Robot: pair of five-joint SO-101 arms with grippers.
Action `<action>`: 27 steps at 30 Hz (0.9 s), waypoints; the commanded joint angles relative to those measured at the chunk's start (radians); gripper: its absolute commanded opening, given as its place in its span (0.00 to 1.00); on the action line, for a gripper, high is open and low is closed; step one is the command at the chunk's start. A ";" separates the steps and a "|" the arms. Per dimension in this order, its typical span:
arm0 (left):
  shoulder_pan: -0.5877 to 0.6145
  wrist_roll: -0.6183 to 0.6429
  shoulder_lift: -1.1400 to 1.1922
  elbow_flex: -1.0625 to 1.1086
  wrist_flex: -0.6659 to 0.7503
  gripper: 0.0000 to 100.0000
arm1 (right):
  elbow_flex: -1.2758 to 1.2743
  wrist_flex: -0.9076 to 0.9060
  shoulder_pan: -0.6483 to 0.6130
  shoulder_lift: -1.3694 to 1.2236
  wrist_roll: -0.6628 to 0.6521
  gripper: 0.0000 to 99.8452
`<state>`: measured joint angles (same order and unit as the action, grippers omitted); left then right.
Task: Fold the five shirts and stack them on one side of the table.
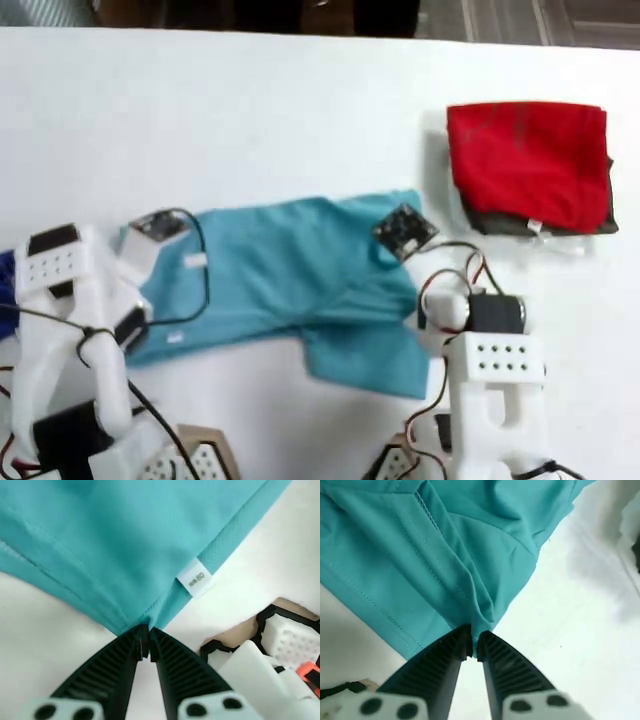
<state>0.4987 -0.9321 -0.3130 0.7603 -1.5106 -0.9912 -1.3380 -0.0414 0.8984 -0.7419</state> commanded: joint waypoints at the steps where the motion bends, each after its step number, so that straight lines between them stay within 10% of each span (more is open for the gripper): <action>1: -0.003 -0.006 -0.023 0.018 0.032 0.03 | -0.017 0.013 0.013 0.027 -0.009 0.02; 11: -0.003 -0.002 -0.031 -0.019 -0.003 0.07 | -0.012 0.007 0.012 0.028 -0.006 0.03; 19: 0.000 0.006 -0.025 -0.450 -0.158 0.20 | 0.166 -0.058 0.010 0.028 -0.002 0.26; 27: 0.006 0.273 0.048 -0.599 0.025 0.18 | 0.365 0.067 0.002 -0.024 0.153 0.11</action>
<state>0.4987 -0.7664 -0.3053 0.1634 -1.5934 -0.6813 -1.3502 -0.0414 0.8984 -0.6559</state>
